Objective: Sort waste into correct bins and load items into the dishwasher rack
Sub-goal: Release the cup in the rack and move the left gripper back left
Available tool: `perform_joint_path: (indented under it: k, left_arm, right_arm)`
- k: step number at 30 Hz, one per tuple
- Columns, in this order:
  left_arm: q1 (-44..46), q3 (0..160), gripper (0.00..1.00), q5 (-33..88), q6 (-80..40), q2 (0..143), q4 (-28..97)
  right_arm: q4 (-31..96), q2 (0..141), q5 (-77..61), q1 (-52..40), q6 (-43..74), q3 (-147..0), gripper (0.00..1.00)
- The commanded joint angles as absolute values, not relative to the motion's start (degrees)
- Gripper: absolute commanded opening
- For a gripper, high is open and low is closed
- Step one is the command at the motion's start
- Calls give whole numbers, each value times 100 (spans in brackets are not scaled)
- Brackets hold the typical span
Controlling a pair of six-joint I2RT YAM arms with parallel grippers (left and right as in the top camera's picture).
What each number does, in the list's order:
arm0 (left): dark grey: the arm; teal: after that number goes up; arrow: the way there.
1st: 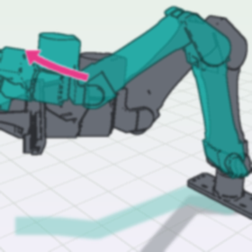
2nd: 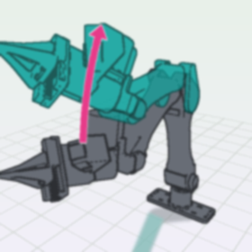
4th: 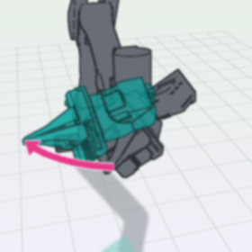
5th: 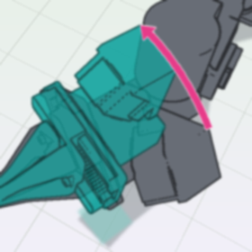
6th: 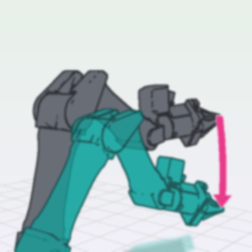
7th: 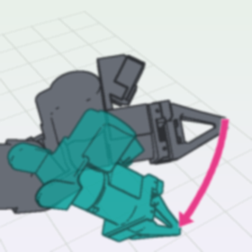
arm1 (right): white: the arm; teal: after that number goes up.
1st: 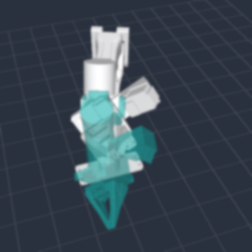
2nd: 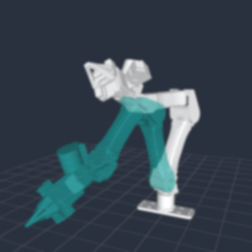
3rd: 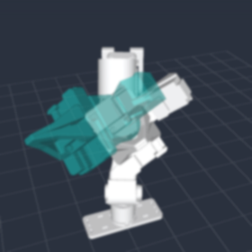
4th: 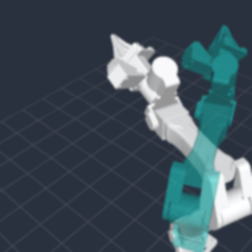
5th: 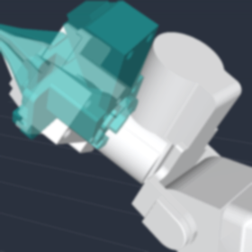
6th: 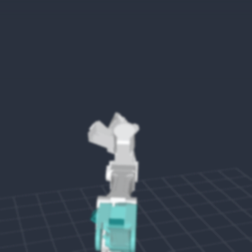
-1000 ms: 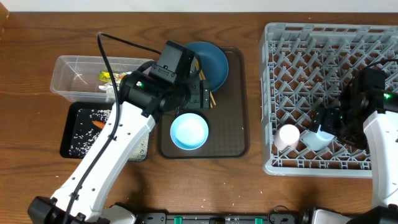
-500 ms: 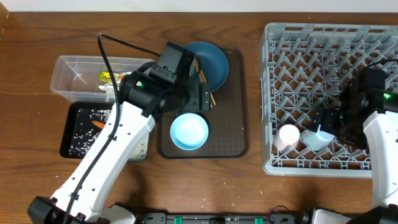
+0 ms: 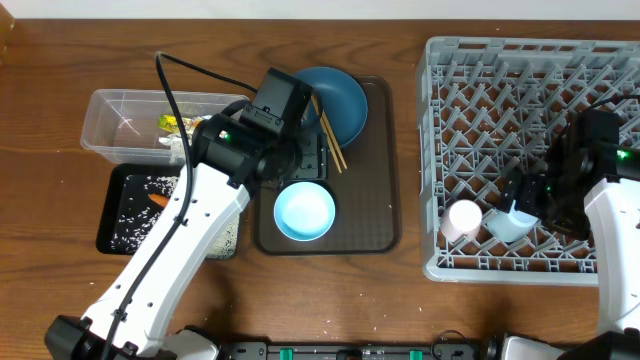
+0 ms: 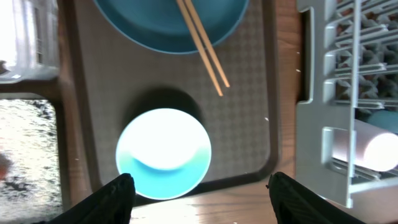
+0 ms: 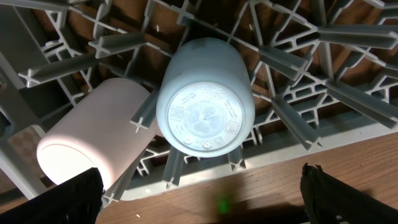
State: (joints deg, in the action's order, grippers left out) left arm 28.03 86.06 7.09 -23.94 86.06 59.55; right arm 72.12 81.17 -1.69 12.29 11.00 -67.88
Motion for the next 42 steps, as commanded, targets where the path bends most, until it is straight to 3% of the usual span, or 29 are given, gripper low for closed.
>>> perform_joint_path:
  k: [1,8,11,22,36,42]
  left_arm:
    - [2805,8525,69,484,-2362,8707,5972]
    - [2805,8458,70,486,-2362,8954,5977]
    - [2794,8460,58,478,-2226,8890,5996]
    - [2071,8458,58,-69,-2615,8276,5739]
    - [2071,8449,58,-45,-4176,9050,5221]
    - [2069,8449,58,349,-4278,9524,4727]
  right_arm:
    - [7199,8132,-196,1225,1133,-6921,99]
    - [7199,8132,-196,1225,1133,-6921,99]
    - [7199,8134,-196,1225,1133,-6921,99]
    - [7199,8134,-196,1225,1133,-6921,99]
    - [7199,8134,-196,1225,1133,-6921,99]
    - [7199,8132,-196,1225,1133,-6921,99]
